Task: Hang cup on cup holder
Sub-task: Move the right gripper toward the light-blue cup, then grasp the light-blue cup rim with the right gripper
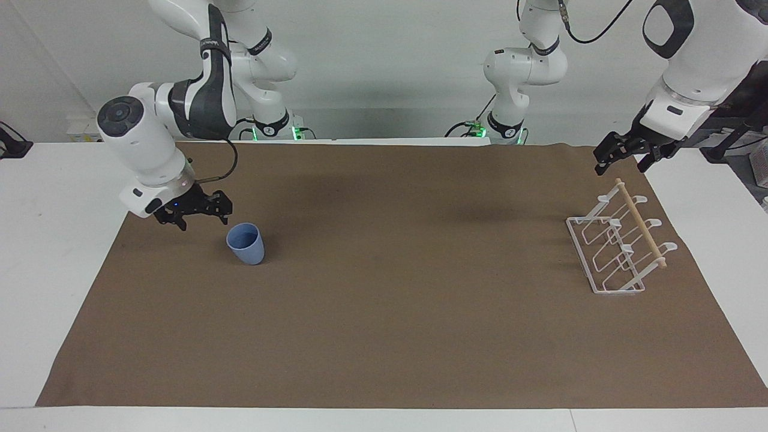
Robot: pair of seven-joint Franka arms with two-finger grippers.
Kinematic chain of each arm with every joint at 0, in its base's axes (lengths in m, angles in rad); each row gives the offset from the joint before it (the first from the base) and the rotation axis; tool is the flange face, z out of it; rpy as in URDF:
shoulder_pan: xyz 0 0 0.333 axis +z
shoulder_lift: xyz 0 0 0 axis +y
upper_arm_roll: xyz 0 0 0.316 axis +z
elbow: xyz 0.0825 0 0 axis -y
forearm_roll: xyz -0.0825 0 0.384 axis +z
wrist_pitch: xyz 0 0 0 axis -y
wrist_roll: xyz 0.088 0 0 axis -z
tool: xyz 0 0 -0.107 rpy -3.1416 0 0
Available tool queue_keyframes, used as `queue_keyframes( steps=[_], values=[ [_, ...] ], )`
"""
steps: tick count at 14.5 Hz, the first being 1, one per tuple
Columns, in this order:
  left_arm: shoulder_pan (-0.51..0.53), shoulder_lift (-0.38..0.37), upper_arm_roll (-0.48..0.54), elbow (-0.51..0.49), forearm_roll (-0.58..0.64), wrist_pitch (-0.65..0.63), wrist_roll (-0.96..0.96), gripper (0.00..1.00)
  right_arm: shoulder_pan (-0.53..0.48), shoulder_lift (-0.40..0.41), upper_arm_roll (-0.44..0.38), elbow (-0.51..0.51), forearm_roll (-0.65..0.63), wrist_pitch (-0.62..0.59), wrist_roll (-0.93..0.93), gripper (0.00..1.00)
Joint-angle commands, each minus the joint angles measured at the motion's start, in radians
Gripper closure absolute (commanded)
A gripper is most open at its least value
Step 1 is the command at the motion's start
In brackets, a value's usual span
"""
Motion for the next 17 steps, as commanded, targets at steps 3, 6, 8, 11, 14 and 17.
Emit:
queue_keyframes(
  steps=[3, 6, 8, 11, 14, 17],
  values=[
    [-0.009, -0.016, 0.002, -0.004, 0.001, -0.017, -0.005, 0.0, 0.0, 0.024, 0.01, -0.057, 0.025, 0.1, -0.026, 0.11],
    [-0.01, -0.016, 0.002, -0.004, 0.001, -0.013, -0.003, 0.0, 0.0, 0.038, 0.01, -0.074, 0.026, 0.125, -0.023, 0.19],
    [-0.01, -0.016, 0.004, -0.004, 0.001, -0.014, -0.005, 0.0, 0.001, 0.038, 0.012, -0.094, 0.026, 0.142, -0.011, 0.25],
    [-0.01, -0.016, 0.004, -0.006, 0.001, -0.019, -0.005, 0.0, 0.001, 0.059, 0.015, -0.106, 0.028, 0.166, 0.011, 0.44],
    [-0.01, -0.019, 0.004, -0.007, 0.001, -0.022, -0.005, 0.0, 0.027, 0.061, 0.015, -0.107, 0.028, 0.166, 0.012, 0.9],
    [-0.01, -0.018, 0.002, -0.007, 0.001, -0.02, -0.005, 0.0, 0.032, 0.064, 0.017, -0.082, 0.026, 0.148, 0.011, 1.0]
  ],
)
